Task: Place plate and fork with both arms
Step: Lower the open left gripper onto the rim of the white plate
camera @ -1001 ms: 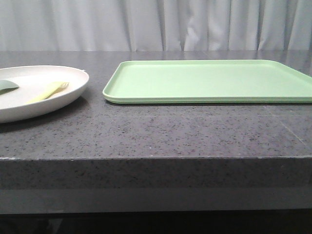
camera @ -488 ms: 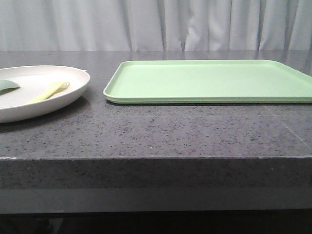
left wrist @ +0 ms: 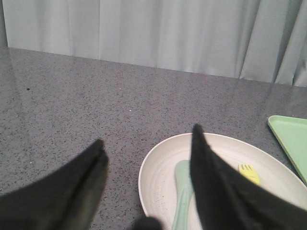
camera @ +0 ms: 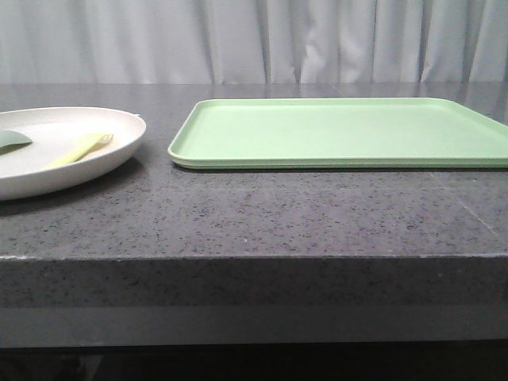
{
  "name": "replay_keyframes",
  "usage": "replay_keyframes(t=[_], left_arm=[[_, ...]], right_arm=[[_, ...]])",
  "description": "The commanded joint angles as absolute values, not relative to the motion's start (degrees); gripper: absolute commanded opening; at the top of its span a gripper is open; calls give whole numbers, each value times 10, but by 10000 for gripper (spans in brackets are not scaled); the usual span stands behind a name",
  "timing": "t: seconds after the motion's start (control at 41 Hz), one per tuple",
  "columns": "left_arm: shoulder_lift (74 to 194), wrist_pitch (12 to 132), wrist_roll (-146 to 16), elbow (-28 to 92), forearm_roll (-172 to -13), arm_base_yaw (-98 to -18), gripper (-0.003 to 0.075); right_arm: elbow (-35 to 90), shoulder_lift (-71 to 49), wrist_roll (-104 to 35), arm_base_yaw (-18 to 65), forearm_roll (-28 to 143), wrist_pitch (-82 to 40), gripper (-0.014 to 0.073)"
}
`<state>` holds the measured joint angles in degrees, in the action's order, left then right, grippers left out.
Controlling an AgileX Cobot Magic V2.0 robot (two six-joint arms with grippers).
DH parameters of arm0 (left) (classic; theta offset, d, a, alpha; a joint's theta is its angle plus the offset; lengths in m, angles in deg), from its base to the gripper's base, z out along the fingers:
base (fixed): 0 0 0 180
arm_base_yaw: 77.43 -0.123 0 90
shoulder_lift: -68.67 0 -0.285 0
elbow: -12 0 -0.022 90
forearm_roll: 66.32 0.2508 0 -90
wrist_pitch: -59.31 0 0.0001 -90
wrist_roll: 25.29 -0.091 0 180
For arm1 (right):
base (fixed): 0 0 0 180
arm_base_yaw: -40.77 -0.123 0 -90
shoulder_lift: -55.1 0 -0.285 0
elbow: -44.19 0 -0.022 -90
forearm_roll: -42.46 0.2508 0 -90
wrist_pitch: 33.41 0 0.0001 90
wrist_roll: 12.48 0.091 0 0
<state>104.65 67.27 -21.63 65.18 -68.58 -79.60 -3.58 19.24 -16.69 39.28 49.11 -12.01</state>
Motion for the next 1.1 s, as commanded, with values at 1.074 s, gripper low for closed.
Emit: replay_keyframes(t=[1.074], left_arm=[[1554, 1140, -214, 213, -602, -794, 542]], right_arm=[[-13, 187, -169, 393, 495, -206, 643]])
